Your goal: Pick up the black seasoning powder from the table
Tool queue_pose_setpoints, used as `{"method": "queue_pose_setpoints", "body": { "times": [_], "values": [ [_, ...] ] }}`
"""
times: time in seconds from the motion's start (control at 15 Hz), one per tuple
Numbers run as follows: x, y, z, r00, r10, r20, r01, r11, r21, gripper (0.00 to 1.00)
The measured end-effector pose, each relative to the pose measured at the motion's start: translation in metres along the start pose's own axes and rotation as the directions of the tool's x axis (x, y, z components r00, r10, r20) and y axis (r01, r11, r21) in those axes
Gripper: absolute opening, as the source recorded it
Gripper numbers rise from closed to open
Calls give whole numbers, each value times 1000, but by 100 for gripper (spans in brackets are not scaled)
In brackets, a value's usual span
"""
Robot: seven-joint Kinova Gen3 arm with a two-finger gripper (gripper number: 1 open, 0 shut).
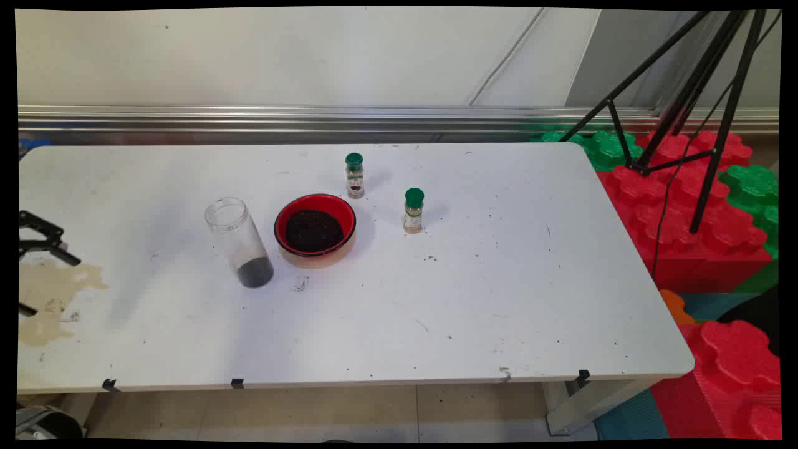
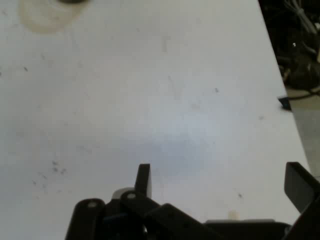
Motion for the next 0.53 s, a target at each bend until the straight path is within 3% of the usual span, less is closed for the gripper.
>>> {"method": "queue_pose_setpoints", "body": {
  "times": [0.53],
  "values": [
    [38, -24, 10, 998, -16, -55, 20, 998, 60, 100]
  ]
}}
